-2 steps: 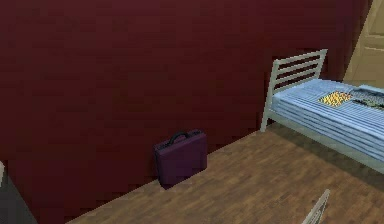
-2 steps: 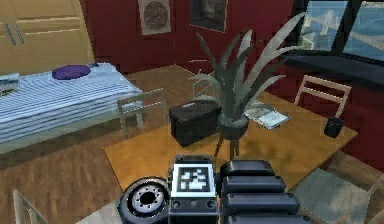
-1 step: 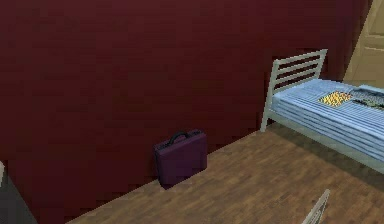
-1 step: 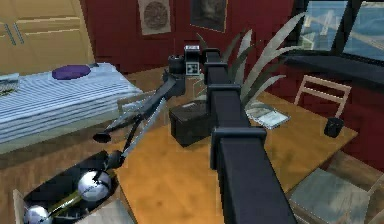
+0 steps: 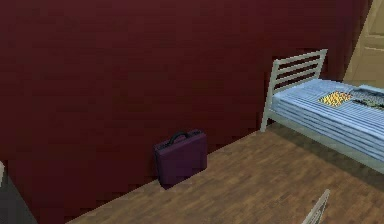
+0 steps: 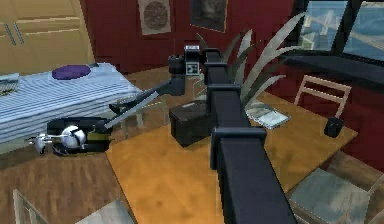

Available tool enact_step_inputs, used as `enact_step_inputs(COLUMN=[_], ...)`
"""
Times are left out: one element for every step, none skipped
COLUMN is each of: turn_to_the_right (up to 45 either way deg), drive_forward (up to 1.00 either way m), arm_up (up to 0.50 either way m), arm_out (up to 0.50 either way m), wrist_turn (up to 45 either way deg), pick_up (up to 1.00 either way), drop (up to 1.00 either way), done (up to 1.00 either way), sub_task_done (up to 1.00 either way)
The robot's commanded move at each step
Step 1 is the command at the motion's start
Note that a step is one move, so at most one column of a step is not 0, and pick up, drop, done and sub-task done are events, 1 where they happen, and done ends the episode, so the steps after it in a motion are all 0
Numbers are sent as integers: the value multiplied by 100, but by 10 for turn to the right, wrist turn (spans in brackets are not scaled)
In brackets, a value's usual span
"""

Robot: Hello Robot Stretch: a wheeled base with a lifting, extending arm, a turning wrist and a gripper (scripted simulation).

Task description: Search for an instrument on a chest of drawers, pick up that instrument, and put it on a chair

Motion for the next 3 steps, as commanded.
enact_step_inputs(turn_to_the_right=[0,0,0], drive_forward=[0,0,0], arm_up=[-40,-50,0], arm_out=[0,0,0], wrist_turn=[0,0,0], pick_up=[0,0,0], drop=[0,0,100], done=[0,0,0], sub_task_done=[0,0,0])
